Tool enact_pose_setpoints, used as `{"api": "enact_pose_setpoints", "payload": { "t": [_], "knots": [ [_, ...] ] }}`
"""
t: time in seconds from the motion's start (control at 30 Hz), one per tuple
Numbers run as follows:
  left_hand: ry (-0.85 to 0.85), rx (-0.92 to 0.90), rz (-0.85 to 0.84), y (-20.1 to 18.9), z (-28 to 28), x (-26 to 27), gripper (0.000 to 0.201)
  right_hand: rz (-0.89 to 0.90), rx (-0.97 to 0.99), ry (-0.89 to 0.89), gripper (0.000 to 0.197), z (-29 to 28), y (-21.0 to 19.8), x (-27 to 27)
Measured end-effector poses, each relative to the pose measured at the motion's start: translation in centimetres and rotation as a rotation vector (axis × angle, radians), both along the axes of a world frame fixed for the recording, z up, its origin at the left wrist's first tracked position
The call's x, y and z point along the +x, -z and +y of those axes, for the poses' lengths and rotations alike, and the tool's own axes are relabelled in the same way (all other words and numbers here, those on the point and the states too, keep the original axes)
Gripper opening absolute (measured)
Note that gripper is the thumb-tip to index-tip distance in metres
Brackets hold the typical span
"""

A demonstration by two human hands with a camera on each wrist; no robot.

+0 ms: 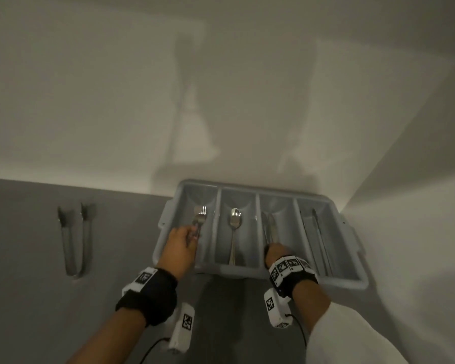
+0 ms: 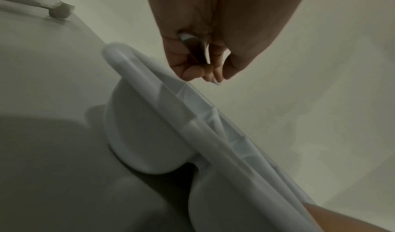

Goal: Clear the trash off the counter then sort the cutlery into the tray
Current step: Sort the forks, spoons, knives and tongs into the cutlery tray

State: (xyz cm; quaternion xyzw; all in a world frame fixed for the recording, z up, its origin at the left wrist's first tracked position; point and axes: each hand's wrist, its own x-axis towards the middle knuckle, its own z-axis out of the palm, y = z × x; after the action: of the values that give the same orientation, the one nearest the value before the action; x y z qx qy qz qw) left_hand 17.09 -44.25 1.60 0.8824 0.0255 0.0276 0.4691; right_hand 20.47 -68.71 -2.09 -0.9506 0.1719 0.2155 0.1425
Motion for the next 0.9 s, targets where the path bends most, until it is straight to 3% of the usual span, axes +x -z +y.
{"api": "enact_pose_setpoints", "payload": {
  "t": [0.13, 0.27, 0.43, 0.5, 0.57, 0.77, 0.9],
  "knots": [
    [0.062, 0.24, 0.266, 1.7, -0.3, 4.6, 0.031, -0.105, 0.09, 0.0, 0.025, 1.2, -1.3, -0.6],
    [0.148, 0.461, 0.427, 2.5, -1.7, 6.3, 0.033, -0.381, 0.273, -0.036, 0.027, 0.3, -2.0, -2.7],
    [0.236, 0.519, 0.601, 3.1, -1.4, 6.2, 0.034, -0.586, 0.323, -0.14, 0.017, -0.3, -2.8, -7.6],
    [0.258, 0.494, 0.589, 2.7, -1.0, 5.6, 0.034, -0.637, 0.357, -0.116, 0.014, -0.1, -2.5, -9.9],
    [0.274, 0.357, 0.506, 2.1, -0.7, 4.9, 0.033, -0.679, 0.378, -0.079, 0.014, 0.6, -2.3, -12.0],
    [0.245, -0.102, 0.036, -0.8, 4.0, -1.8, 0.03, -0.647, 0.516, -0.005, 0.012, 5.5, -2.2, -15.6],
    [0.24, -0.143, 0.032, -0.4, 11.7, -8.5, 0.048, -0.543, 0.581, -0.071, 0.026, 12.0, -1.0, -16.0]
  ]
}}
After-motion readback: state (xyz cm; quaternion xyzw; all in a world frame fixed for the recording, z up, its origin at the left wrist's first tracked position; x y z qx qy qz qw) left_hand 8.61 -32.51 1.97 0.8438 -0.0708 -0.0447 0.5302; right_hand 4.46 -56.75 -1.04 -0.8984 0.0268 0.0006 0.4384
